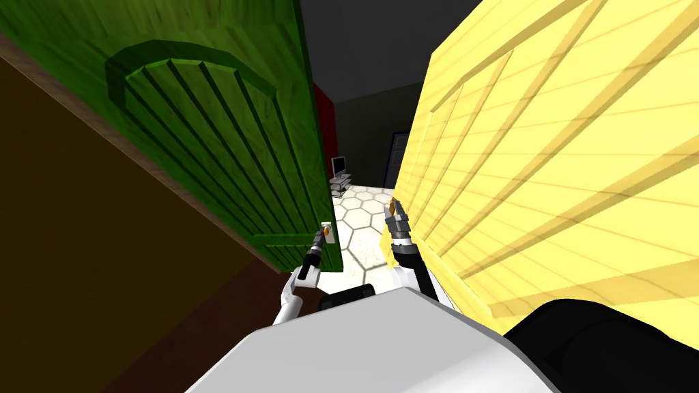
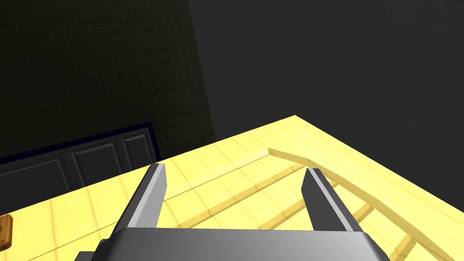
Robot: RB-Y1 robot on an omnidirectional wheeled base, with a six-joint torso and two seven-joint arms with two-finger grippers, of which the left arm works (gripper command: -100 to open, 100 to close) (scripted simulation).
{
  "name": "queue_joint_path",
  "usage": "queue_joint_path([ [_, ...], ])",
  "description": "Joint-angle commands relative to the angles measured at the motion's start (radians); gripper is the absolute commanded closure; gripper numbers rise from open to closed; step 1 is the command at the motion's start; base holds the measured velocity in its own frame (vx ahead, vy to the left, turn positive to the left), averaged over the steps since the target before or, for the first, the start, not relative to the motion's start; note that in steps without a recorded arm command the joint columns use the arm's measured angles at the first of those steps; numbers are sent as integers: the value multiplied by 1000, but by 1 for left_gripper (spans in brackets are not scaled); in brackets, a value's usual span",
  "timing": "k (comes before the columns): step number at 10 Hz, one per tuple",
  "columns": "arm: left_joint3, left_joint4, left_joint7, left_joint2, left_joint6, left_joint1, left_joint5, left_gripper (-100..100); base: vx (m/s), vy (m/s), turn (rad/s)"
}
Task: Push the door open
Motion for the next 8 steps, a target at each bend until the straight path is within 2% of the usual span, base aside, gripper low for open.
queue_joint_path([
  [1,36,9,-12,-6,-8,-11,3,100,107,-118,126],
  [4,73,22,-26,-23,-7,-22,5,100,129,-123,112],
  [5,57,14,-22,-5,-2,-10,3,-100,-66,-37,30],
  [8,48,6,-18,0,0,-3,3,-100,-193,23,-11],
])
